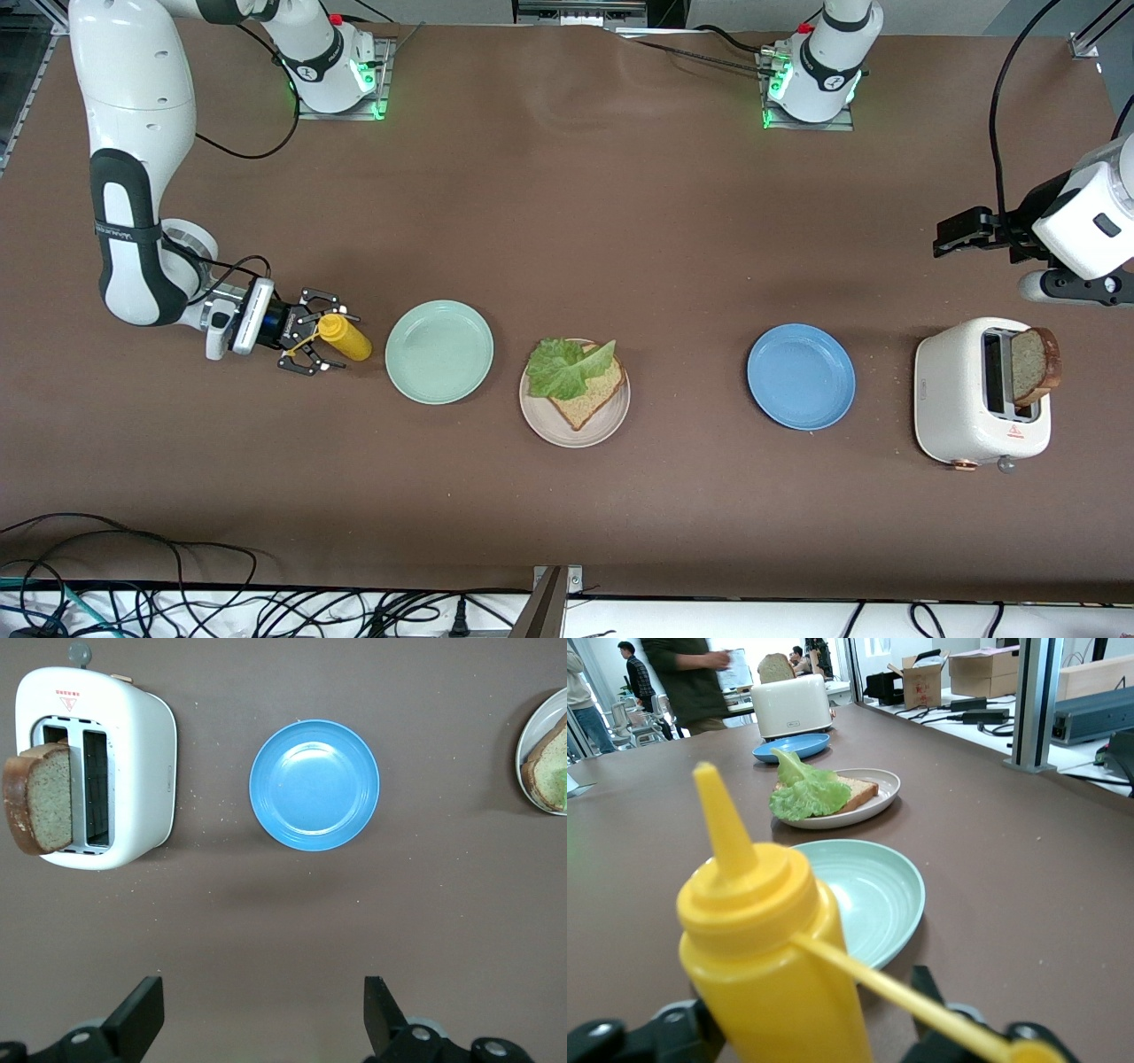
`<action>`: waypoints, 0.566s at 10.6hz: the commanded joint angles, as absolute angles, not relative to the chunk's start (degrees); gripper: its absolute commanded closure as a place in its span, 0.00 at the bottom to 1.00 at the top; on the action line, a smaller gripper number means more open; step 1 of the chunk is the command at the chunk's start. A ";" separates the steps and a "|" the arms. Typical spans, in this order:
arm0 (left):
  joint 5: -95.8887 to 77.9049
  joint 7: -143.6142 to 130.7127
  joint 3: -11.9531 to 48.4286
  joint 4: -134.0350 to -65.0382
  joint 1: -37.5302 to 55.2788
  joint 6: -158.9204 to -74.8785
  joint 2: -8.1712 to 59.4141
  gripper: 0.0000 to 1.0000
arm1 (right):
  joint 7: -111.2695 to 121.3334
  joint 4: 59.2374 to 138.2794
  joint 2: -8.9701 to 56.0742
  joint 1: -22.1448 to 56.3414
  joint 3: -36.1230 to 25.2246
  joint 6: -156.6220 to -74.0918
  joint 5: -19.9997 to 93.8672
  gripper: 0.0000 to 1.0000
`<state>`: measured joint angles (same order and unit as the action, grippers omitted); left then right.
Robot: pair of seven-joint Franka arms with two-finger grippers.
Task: Make sandwich on beige plate with both arms
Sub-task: 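Grasp the yellow mustard bottle with the right gripper and lift it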
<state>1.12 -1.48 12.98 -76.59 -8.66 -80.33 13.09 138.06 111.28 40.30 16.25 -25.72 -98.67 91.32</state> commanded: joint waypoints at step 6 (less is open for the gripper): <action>0.70 -0.09 13.01 -78.05 -8.96 -80.42 11.60 0.02 | 123.44 103.64 41.84 17.31 -25.66 -98.17 90.36 1.00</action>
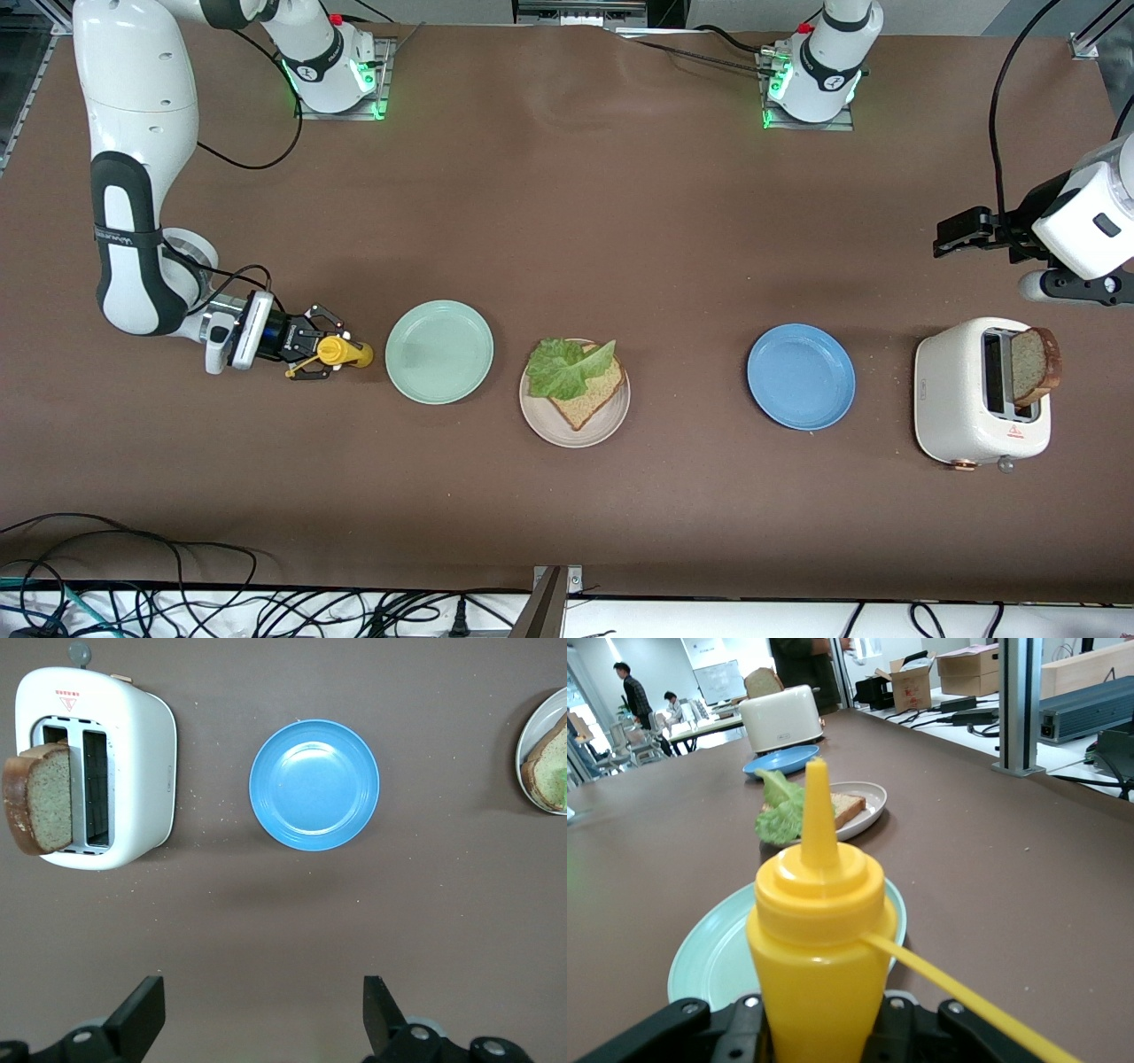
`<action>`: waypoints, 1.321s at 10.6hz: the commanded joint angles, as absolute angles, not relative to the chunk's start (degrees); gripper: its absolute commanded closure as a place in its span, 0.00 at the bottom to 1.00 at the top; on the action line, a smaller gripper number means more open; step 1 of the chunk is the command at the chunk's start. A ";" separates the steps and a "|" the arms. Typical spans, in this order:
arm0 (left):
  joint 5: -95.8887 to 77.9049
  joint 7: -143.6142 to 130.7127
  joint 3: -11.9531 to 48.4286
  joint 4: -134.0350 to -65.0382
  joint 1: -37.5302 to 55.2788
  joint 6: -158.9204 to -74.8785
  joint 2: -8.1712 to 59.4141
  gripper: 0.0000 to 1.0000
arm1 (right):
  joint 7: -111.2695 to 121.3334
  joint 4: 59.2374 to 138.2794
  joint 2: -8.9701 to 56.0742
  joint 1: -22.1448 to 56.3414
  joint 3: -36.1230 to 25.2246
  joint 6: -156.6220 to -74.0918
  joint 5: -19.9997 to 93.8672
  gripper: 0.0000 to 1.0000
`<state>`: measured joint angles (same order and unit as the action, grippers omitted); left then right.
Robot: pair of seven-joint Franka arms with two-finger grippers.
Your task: Make sandwich on beige plate with both arms
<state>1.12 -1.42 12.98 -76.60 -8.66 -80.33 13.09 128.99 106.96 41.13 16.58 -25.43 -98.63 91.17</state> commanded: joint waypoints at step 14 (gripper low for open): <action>0.70 -0.09 13.10 -78.66 -9.05 -80.86 11.34 0.02 | 56.47 82.27 39.81 39.52 -26.72 -115.39 20.10 1.00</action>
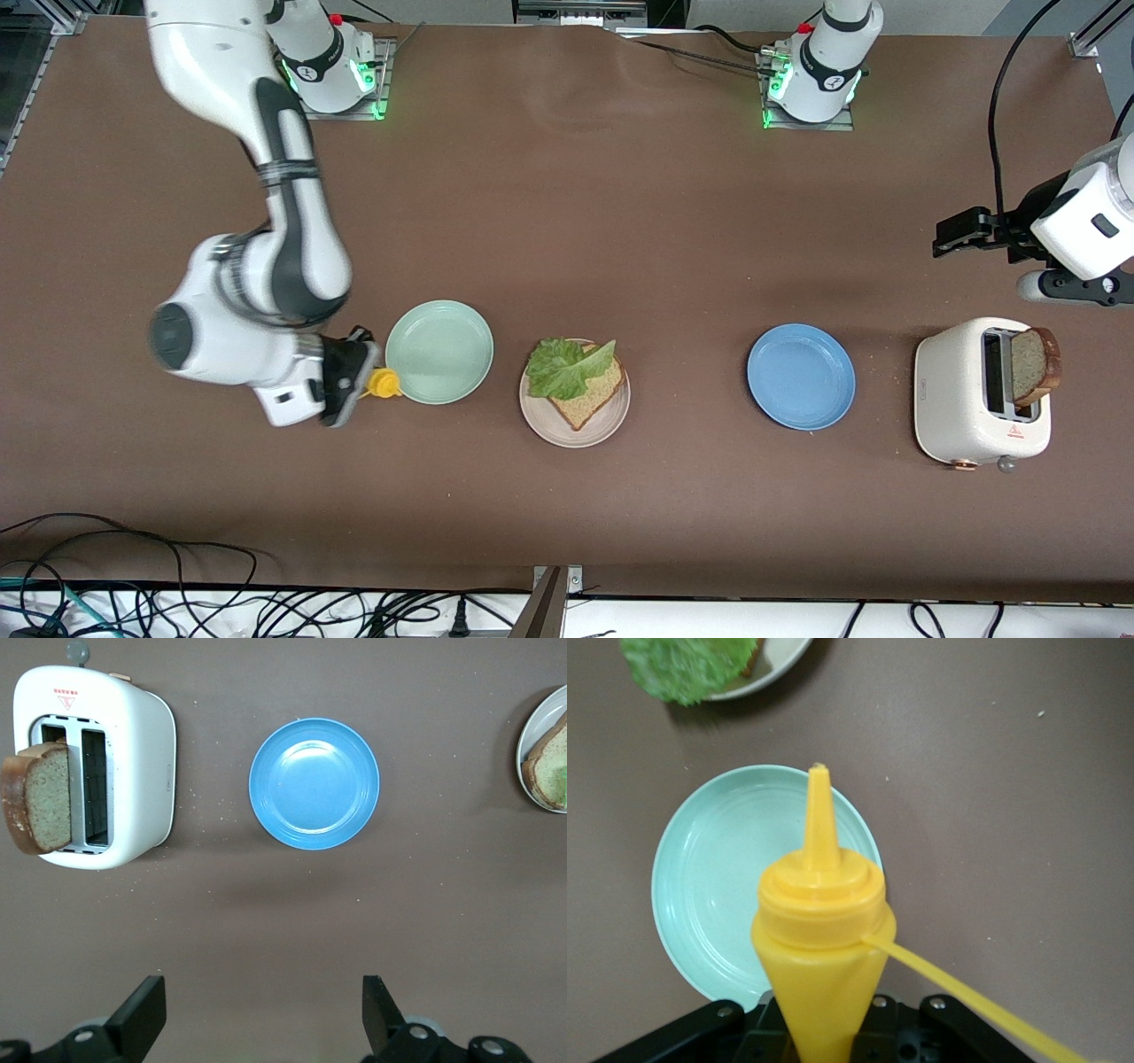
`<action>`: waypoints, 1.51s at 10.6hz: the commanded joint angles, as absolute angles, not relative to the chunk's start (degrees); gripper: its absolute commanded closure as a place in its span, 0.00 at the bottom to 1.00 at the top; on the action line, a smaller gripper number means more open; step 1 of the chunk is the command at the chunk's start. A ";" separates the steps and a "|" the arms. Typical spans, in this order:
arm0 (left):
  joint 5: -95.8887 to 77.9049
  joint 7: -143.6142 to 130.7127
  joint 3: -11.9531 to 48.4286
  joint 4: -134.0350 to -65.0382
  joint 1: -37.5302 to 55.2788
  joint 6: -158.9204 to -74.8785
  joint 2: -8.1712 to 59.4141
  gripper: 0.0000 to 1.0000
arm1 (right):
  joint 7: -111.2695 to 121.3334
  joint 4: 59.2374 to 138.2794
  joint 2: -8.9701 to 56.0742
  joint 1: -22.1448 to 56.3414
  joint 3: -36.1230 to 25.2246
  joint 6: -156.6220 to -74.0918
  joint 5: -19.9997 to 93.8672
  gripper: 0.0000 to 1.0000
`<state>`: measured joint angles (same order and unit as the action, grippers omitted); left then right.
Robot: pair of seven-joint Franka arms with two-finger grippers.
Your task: Make sandwich on beige plate with both arms
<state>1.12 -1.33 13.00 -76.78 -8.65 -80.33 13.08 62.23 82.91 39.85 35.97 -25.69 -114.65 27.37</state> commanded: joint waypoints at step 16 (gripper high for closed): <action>0.79 -0.09 12.92 -78.66 -9.14 -84.90 15.55 0.01 | 26.63 72.87 47.72 58.89 -27.24 -110.57 -24.96 1.00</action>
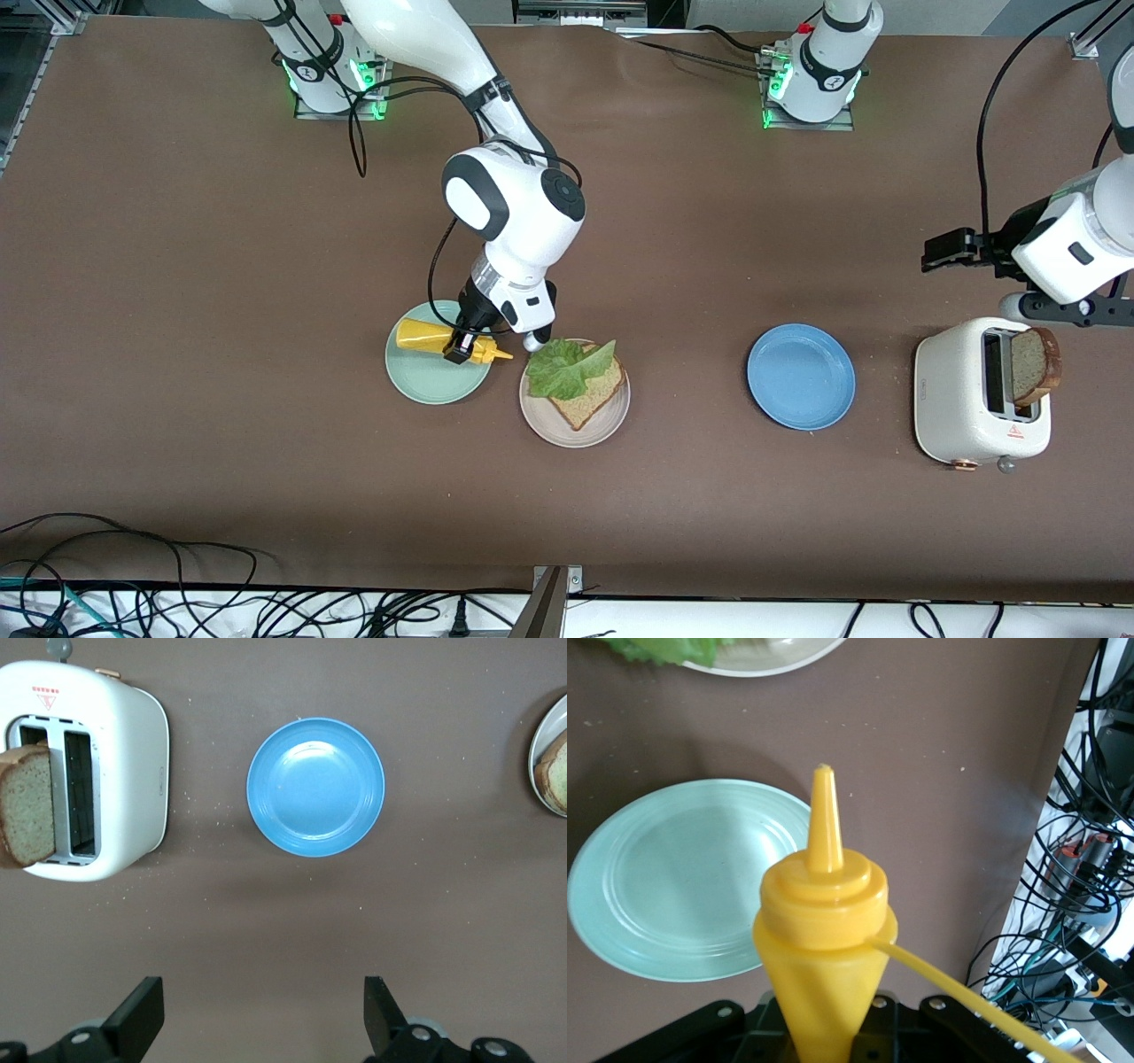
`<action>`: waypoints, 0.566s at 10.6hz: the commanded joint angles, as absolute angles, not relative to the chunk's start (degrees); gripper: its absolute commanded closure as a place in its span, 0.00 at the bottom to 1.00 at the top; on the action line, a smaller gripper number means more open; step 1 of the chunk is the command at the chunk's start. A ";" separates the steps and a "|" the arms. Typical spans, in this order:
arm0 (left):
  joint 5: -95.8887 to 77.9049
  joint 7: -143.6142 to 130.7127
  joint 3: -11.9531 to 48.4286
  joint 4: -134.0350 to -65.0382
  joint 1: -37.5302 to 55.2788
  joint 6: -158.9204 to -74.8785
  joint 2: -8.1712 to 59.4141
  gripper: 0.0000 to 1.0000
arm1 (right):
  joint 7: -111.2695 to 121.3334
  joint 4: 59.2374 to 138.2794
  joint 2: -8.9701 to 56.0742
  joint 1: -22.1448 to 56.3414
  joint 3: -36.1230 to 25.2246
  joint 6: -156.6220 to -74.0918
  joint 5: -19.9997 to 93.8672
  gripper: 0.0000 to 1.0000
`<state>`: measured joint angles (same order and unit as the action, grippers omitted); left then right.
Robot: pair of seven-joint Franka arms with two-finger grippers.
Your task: Make sandwich on beige plate with both arms
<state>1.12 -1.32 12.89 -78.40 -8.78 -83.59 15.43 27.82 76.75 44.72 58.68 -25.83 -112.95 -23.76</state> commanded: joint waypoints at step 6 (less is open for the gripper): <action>2.11 -0.18 12.92 -79.37 -9.14 -84.81 15.56 0.01 | 41.81 72.86 42.28 50.38 -30.32 -110.39 -3.12 1.00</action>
